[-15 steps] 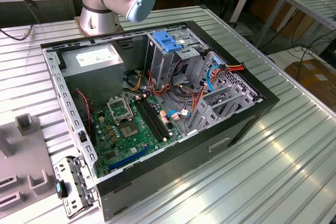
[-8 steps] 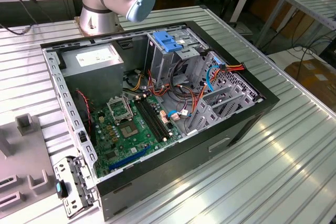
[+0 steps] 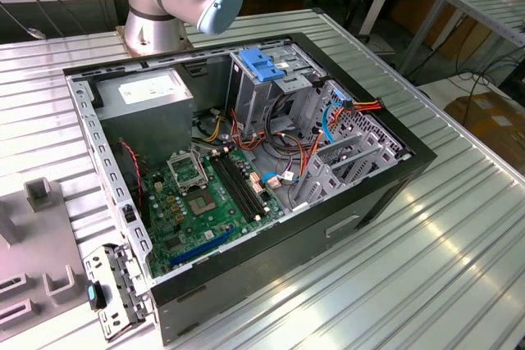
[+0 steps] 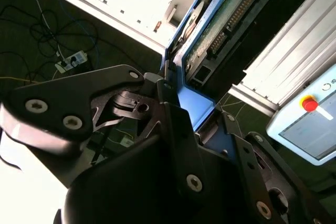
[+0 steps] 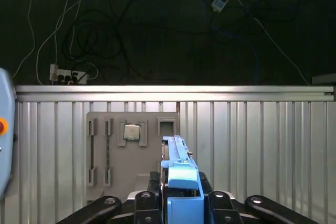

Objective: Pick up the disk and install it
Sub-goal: 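Pick up the disk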

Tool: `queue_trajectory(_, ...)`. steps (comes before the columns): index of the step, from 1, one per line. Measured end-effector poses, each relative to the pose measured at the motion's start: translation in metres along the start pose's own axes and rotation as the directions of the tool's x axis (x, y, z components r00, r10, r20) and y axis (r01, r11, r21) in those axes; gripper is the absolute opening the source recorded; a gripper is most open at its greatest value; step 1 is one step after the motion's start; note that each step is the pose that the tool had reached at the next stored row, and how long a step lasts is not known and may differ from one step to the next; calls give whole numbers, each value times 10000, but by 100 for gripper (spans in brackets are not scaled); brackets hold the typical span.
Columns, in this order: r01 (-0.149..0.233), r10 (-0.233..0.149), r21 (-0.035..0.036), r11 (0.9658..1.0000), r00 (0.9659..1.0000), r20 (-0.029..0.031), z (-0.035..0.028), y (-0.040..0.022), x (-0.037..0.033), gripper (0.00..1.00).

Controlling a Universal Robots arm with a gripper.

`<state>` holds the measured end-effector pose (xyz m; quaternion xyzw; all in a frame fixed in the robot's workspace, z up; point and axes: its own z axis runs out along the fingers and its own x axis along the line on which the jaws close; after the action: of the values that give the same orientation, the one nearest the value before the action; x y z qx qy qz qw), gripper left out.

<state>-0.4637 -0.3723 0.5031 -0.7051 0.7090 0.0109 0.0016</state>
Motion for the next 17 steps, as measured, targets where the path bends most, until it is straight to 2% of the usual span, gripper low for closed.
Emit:
queue_trajectory(8,-1,1,0,10000,10000,0,0,-31,-1,37)
queue_trajectory(17,0,0,0,10000,10000,0,-2,-111,0,37)
